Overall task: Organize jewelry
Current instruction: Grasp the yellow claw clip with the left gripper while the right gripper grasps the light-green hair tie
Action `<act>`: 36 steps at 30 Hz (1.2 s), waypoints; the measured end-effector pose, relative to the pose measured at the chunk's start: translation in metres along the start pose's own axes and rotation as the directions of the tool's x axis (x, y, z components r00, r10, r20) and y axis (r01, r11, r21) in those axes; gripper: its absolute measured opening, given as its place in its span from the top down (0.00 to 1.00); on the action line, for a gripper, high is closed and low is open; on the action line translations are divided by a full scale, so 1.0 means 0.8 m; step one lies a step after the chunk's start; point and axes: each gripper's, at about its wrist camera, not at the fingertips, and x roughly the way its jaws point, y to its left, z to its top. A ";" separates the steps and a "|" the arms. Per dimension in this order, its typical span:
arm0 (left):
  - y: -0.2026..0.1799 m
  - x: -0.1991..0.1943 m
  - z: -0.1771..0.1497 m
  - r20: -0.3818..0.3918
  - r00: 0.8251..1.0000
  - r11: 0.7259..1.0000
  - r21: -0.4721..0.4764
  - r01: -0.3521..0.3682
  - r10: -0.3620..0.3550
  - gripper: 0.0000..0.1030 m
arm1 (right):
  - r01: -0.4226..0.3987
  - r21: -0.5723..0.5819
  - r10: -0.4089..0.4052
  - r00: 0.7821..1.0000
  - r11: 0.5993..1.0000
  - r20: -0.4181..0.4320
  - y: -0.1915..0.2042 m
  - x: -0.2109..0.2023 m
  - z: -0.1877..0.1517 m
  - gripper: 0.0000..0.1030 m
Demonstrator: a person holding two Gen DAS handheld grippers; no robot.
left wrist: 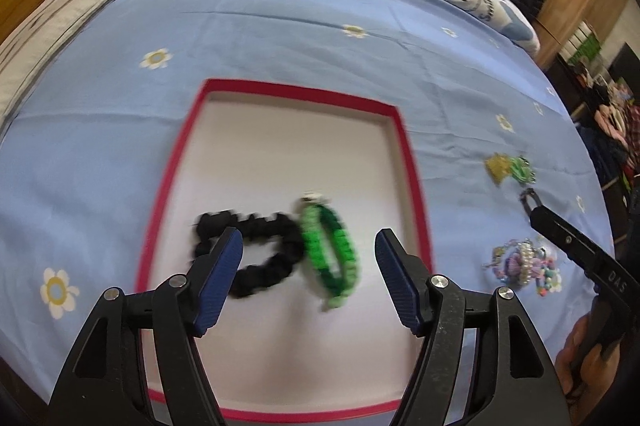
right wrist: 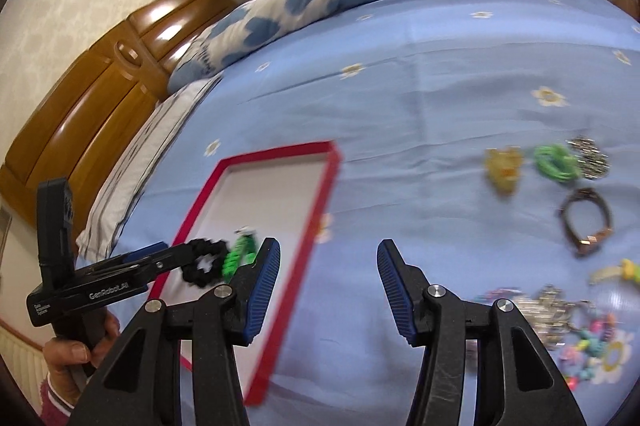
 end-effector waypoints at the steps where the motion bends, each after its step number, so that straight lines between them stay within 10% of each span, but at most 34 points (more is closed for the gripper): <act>1: -0.006 0.001 0.001 0.000 1.000 1.000 0.008 0.005 -0.005 0.33 | 0.008 0.010 -0.008 1.000 1.000 0.006 -0.008 -0.004 0.000 0.48; 36: -0.244 0.112 0.058 -0.106 0.975 0.919 0.328 0.220 -0.196 0.25 | 0.175 0.121 -0.173 0.984 0.977 -0.028 -0.214 -0.008 0.060 0.54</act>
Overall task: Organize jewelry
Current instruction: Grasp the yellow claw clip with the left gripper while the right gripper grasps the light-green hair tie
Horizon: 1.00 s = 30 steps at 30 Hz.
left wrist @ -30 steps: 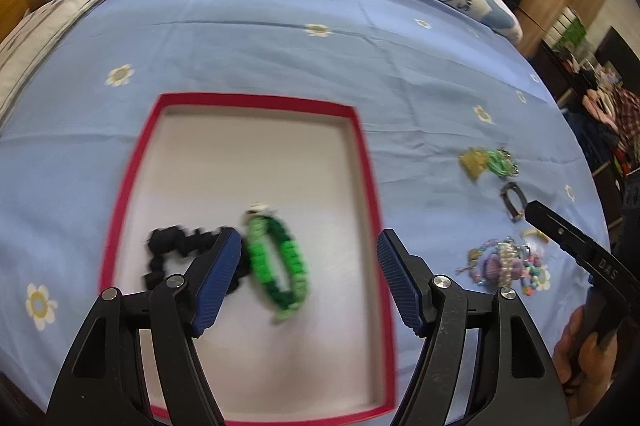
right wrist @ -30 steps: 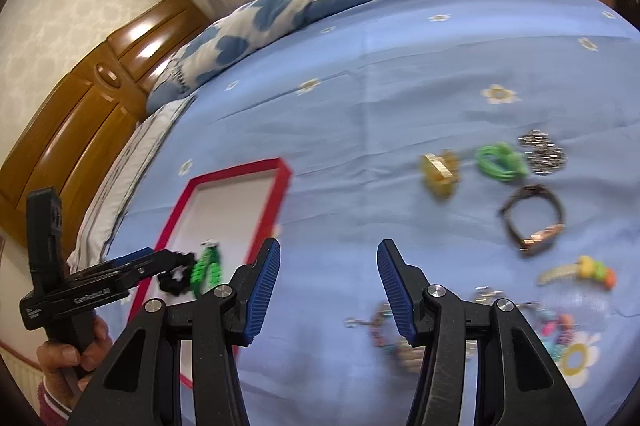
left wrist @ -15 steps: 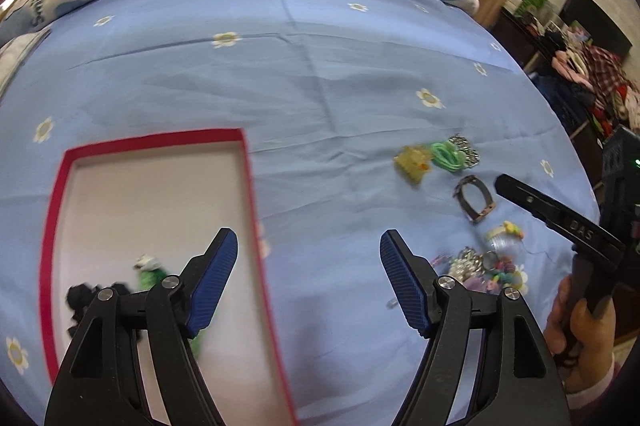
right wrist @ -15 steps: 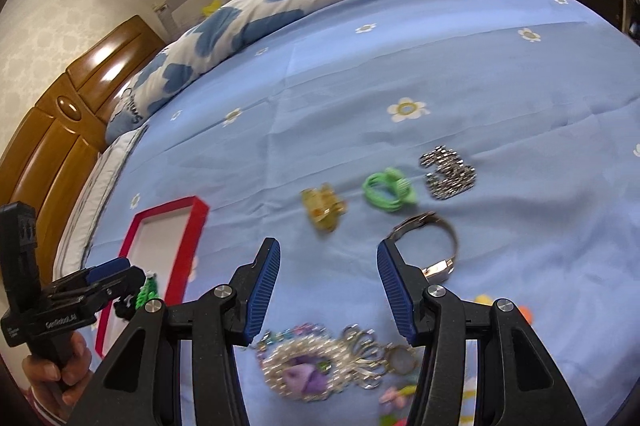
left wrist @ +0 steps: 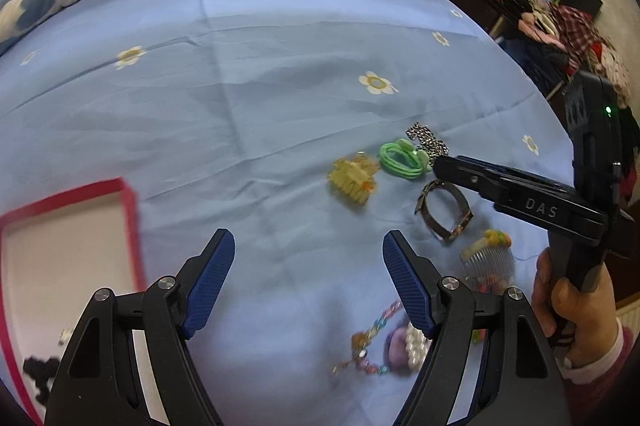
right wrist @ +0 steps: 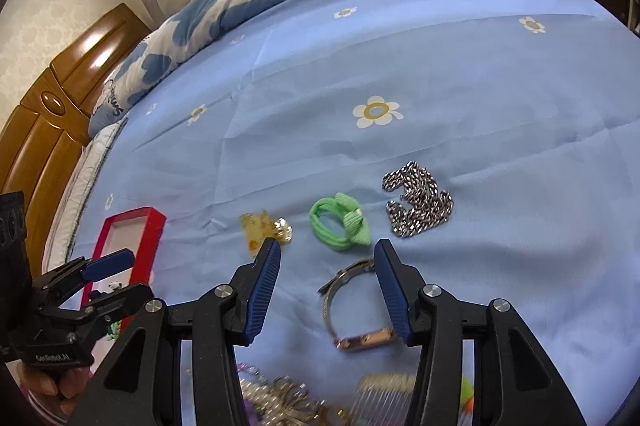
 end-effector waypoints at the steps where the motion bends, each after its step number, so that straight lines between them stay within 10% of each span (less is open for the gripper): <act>1: -0.003 0.005 0.003 -0.004 1.000 1.000 0.008 0.003 -0.003 0.25 | -0.003 -0.002 0.003 1.000 1.000 -0.007 -0.002 0.004 0.002 0.58; 19: -0.022 0.092 0.036 -0.059 0.998 0.999 0.029 0.025 -0.023 0.26 | -0.064 0.047 0.068 0.994 0.997 -0.081 -0.046 0.045 0.018 0.87; 23: -0.025 0.100 0.039 -0.071 0.997 0.999 0.038 0.035 -0.032 0.65 | -0.071 0.072 0.075 0.996 0.995 -0.046 -0.054 0.030 0.016 0.87; 30: -0.021 0.081 0.033 -0.041 0.998 0.998 0.041 0.042 -0.040 0.65 | -0.085 0.097 0.085 0.996 0.992 -0.002 -0.054 0.009 0.010 0.87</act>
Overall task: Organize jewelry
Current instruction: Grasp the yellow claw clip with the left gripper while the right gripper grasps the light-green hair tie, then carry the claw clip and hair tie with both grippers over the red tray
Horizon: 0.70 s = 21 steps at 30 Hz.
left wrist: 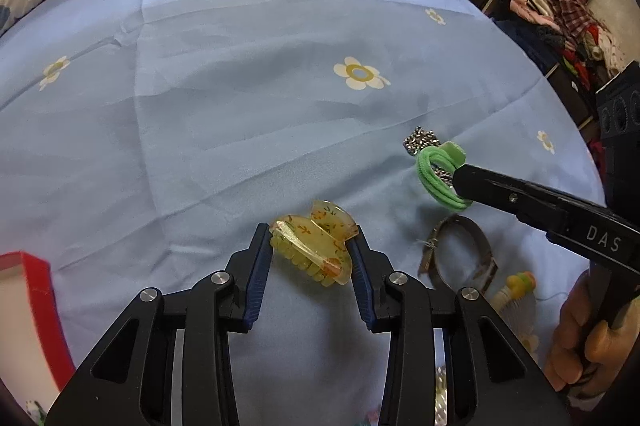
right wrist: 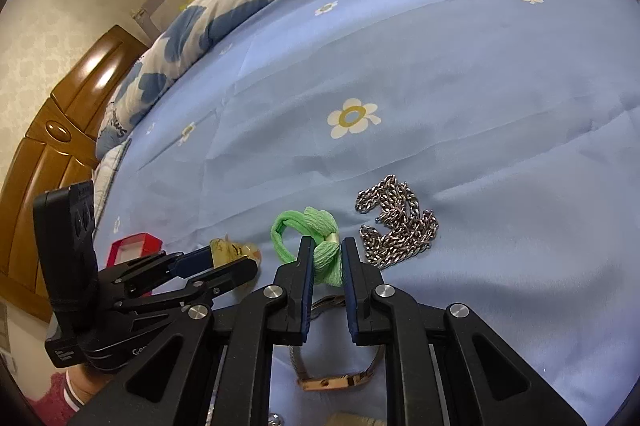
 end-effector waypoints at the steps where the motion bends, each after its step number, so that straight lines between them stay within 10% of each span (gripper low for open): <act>1: 0.003 -0.009 -0.003 0.008 1.000 1.000 -0.007 0.004 -0.004 0.65 | -0.005 0.001 0.005 1.000 1.000 0.002 0.001 -0.003 -0.002 0.87; 21: 0.094 -0.166 -0.104 0.120 0.991 0.986 -0.159 -0.046 0.065 0.65 | -0.147 -0.118 0.140 0.988 0.982 -0.062 0.154 0.008 -0.058 0.87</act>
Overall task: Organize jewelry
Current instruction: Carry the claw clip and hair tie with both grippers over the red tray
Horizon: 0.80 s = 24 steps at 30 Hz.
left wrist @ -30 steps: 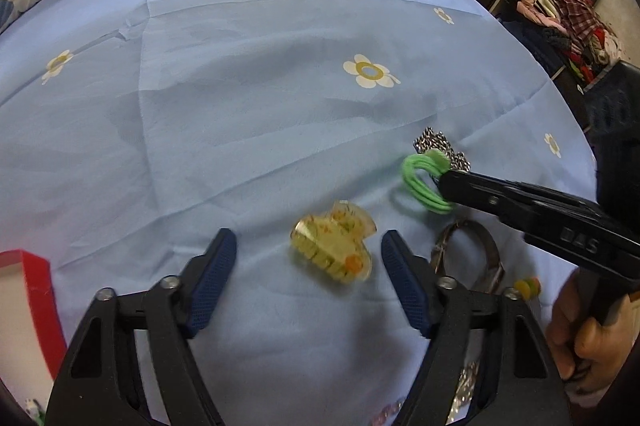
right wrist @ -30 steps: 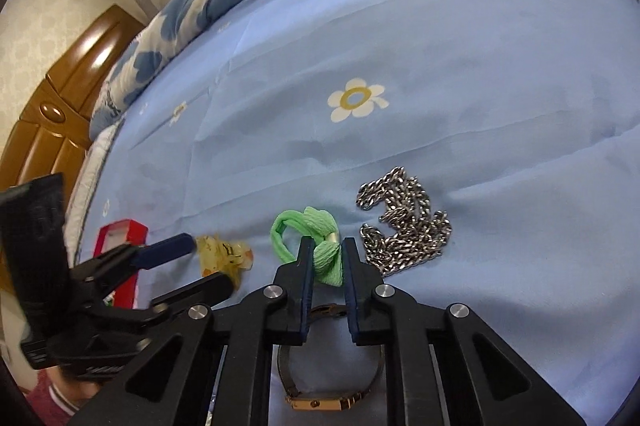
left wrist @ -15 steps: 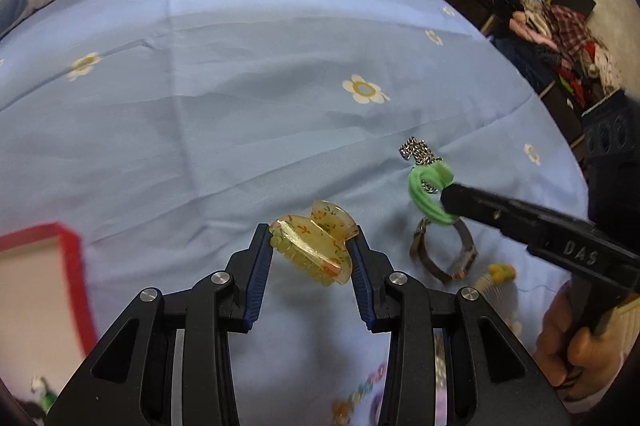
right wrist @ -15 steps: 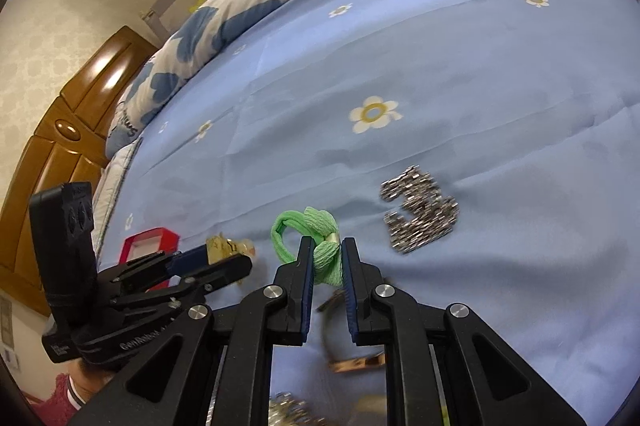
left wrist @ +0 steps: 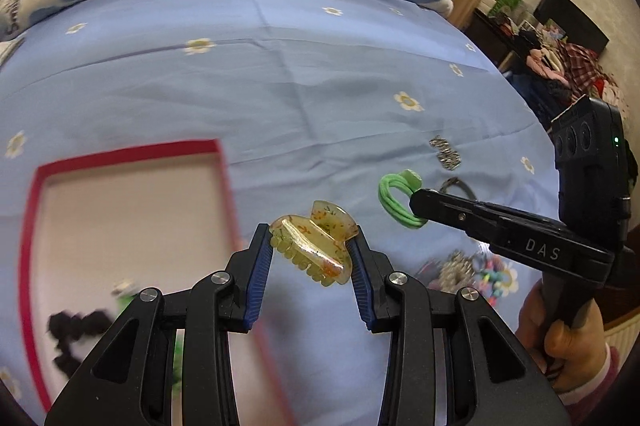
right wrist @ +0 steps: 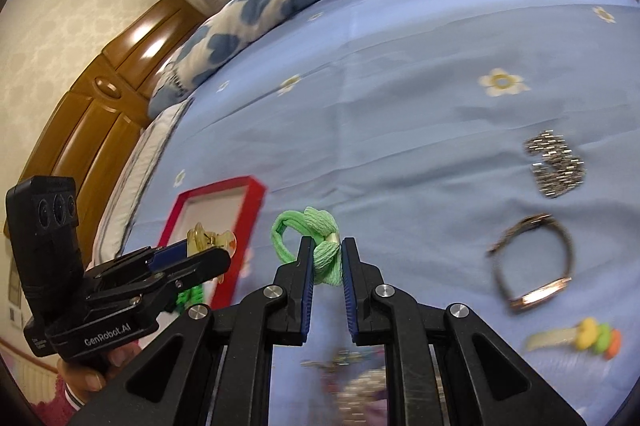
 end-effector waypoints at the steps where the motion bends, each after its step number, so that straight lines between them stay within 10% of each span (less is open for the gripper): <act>1: 0.009 -0.006 -0.004 0.005 1.000 1.000 -0.012 -0.006 0.006 0.65 | -0.007 -0.007 0.007 1.000 1.000 -0.006 0.008 0.004 -0.002 0.87; 24: 0.156 -0.068 -0.040 0.042 0.989 0.976 -0.174 -0.133 0.142 0.65 | -0.097 -0.130 0.084 0.991 0.987 -0.108 0.155 0.092 -0.028 0.87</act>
